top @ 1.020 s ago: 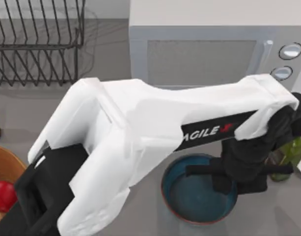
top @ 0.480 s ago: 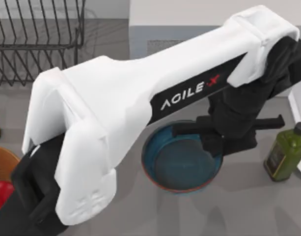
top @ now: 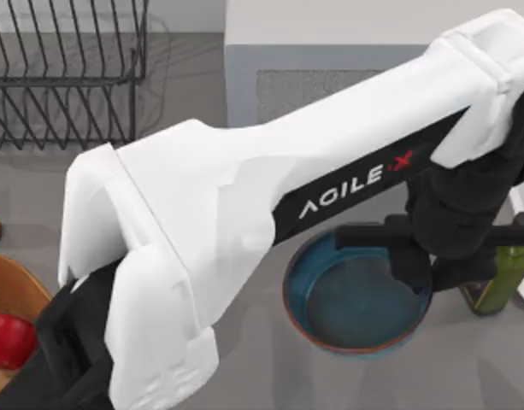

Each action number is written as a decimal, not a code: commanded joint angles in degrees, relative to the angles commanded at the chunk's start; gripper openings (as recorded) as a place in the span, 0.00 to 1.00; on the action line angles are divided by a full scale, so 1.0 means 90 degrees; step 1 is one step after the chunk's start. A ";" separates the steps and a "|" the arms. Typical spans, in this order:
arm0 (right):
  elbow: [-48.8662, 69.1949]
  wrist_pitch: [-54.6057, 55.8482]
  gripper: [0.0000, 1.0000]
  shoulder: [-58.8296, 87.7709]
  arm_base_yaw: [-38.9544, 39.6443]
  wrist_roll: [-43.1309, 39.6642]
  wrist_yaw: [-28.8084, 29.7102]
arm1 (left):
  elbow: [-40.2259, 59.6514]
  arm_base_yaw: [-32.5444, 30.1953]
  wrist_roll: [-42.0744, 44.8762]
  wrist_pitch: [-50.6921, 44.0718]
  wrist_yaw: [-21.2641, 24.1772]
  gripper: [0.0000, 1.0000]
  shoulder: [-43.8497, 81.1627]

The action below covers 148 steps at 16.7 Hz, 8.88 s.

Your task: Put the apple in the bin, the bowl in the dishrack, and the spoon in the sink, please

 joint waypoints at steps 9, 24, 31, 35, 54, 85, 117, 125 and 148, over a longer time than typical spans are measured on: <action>0.0000 0.0000 1.00 0.0000 0.0000 0.0000 0.0000 | -0.1653 0.1568 0.1331 0.1407 0.0267 0.00 -0.1690; 0.0000 0.0000 1.00 0.0000 0.0000 0.0000 0.0000 | -0.8103 0.7437 0.6172 0.8079 0.1163 0.00 -0.9474; 0.0000 0.0000 1.00 0.0000 0.0000 0.0000 0.0000 | -0.8665 0.7999 0.6702 0.8616 0.1278 0.00 -1.0018; 0.0000 0.0000 1.00 0.0000 0.0000 0.0000 0.0000 | -0.8656 0.7957 0.6706 0.8826 0.1240 0.00 -0.9775; 0.0000 0.0000 1.00 0.0000 0.0000 0.0000 0.0000 | -0.9873 0.7271 0.6722 1.5339 0.0632 0.00 -0.4511; 0.0000 0.0000 1.00 0.0000 0.0000 0.0000 0.0000 | -1.0348 0.7242 0.6710 1.4905 0.0576 1.00 -0.5410; 0.0587 -0.0627 1.00 0.0696 -0.0091 -0.0585 0.0004 | -1.5754 0.6846 0.6622 1.0052 -0.0040 1.00 -1.5686; 0.3016 -0.3631 1.00 0.4769 -0.0505 -0.3078 -0.0007 | -1.5754 0.6846 0.6622 1.0052 -0.0040 1.00 -1.5686; 0.3937 -0.4684 1.00 0.8884 -0.0912 -0.5476 -0.0022 | -1.5754 0.6846 0.6622 1.0052 -0.0040 1.00 -1.5686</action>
